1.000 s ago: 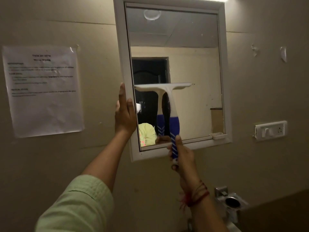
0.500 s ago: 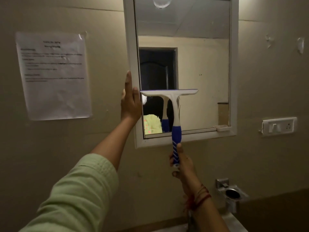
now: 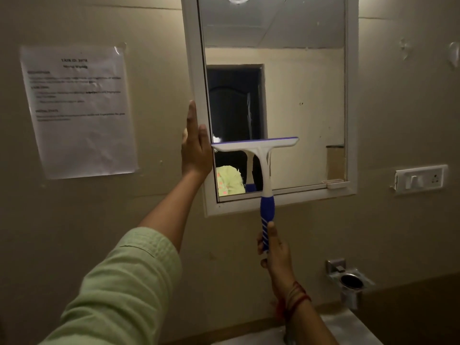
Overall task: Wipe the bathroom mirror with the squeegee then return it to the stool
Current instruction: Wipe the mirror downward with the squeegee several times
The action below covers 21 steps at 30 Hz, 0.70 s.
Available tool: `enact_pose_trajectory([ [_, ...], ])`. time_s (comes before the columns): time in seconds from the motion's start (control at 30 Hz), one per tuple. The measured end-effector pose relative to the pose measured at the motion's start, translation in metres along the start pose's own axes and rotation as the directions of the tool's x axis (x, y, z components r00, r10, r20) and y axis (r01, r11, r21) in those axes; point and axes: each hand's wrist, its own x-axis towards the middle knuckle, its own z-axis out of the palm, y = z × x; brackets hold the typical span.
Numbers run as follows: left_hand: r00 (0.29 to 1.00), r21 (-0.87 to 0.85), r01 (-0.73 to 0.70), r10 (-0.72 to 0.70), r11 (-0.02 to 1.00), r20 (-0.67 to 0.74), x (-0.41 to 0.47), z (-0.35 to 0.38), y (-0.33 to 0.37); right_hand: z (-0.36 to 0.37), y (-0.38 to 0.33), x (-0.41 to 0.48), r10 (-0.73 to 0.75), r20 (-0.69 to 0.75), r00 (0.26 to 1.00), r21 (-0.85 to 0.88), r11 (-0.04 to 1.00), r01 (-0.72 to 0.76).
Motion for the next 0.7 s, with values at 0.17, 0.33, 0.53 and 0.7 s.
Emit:
enact_pose_trajectory([
  [0.17,1.0,-0.015,0.004,-0.004,1.0,0.009,0.0,0.0,0.001,0.0,-0.021,0.007,-0.017,0.028,0.999,-0.011,1.0,0.017],
  [0.33,1.0,-0.013,0.019,-0.019,1.0,0.005,0.0,0.001,0.0,0.005,-0.036,0.019,-0.064,0.039,0.997,-0.002,0.998,0.064],
  [0.53,0.999,0.002,-0.009,0.009,1.0,-0.032,0.001,0.0,0.002,-0.004,0.021,-0.003,-0.008,0.018,1.0,-0.002,1.0,0.008],
  [0.7,0.998,0.003,-0.017,0.017,1.0,-0.058,0.0,0.002,0.001,-0.009,-0.004,0.008,-0.027,0.004,1.0,0.017,1.0,0.026],
])
